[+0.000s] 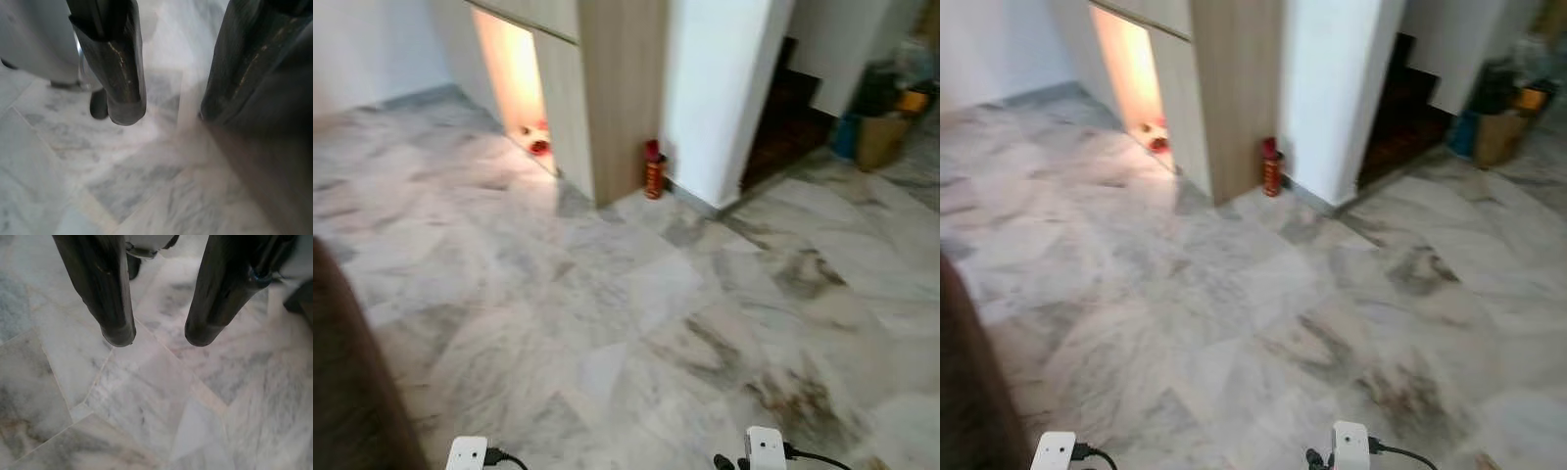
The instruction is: Move the pillow to the sofa from floor
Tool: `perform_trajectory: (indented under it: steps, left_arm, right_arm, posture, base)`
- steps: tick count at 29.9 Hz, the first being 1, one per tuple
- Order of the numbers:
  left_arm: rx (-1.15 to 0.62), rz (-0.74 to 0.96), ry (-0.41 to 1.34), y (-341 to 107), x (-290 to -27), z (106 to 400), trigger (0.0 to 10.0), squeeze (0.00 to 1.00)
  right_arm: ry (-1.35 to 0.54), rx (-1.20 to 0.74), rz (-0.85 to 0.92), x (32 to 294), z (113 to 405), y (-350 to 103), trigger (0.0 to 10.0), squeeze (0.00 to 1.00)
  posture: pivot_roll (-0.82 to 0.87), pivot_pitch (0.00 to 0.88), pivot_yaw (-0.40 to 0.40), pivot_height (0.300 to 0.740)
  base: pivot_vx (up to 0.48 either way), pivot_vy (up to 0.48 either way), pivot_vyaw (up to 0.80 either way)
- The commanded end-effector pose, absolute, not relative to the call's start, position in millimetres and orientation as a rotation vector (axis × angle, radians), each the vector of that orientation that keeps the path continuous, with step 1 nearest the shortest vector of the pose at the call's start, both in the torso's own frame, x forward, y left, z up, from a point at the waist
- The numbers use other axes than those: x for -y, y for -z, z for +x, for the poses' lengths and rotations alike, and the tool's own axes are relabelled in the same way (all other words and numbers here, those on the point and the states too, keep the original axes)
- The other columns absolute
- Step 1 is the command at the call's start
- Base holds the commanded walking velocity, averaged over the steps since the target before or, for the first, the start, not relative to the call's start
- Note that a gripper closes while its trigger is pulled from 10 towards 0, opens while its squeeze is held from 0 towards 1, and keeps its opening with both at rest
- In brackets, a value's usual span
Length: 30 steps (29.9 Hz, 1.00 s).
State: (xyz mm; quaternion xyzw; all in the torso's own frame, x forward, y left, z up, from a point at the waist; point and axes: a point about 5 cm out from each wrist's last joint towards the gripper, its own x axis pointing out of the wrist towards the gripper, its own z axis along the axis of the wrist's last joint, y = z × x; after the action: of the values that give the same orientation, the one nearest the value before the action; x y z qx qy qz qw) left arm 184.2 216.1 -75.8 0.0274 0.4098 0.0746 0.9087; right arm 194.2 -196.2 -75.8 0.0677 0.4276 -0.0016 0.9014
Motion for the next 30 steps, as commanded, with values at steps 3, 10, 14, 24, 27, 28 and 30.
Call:
perform_trajectory:
  steps: [3,10,14,24,27,28,30]
  left_arm:
    - [-0.878,0.057,-0.176,79.2,-220.6,176.5,10.0,0.0]
    - [-0.877,0.047,-0.179,79.3,-220.4,176.3,10.0,0.0]
    - [-0.88,0.039,-0.183,79.7,-219.3,176.0,10.0,0.0]
    - [-0.877,0.024,-0.187,79.7,-219.3,176.0,10.0,0.0]
    - [-0.878,0.024,-0.185,79.4,-219.9,176.4,10.0,0.0]
    - [-0.878,0.024,-0.185,79.4,-220.0,176.5,10.0,0.0]
    - [-0.877,0.024,-0.186,79.2,-220.2,176.8,10.0,0.0]
  right_arm:
    - [-0.022,-0.899,0.132,191.2,192.8,77.3,10.0,0.0]
    - [-0.027,-0.903,0.125,190.4,191.8,78.0,10.0,0.0]
    - [-0.027,-0.902,0.129,190.6,191.2,78.1,10.0,0.0]
    - [-0.034,-0.905,0.124,190.6,190.8,78.3,10.0,0.0]
    - [-0.034,-0.905,0.126,189.6,191.1,78.4,10.0,0.0]
    - [-0.034,-0.905,0.126,189.4,191.1,78.4,10.0,0.0]
    - [-0.034,-0.906,0.127,188.8,191.0,78.5,10.0,0.0]
  posture:
    - [0.04,0.062,-0.006,0.74]
    - [0.05,0.066,-0.008,0.74]
    - [0.05,0.066,-0.008,0.74]
    - [0.05,0.07,-0.007,0.74]
    - [0.05,0.072,-0.004,0.74]
    - [0.05,0.072,-0.004,0.74]
    - [0.05,0.074,-0.004,0.74]
  base:
    - [0.0,0.0,0.8]
    - [0.0,0.0,0.8]
    - [0.0,0.0,0.8]
    - [0.0,0.0,0.8]
    - [0.0,0.0,0.8]
    - [0.0,0.0,0.8]
    - [0.0,0.0,0.8]
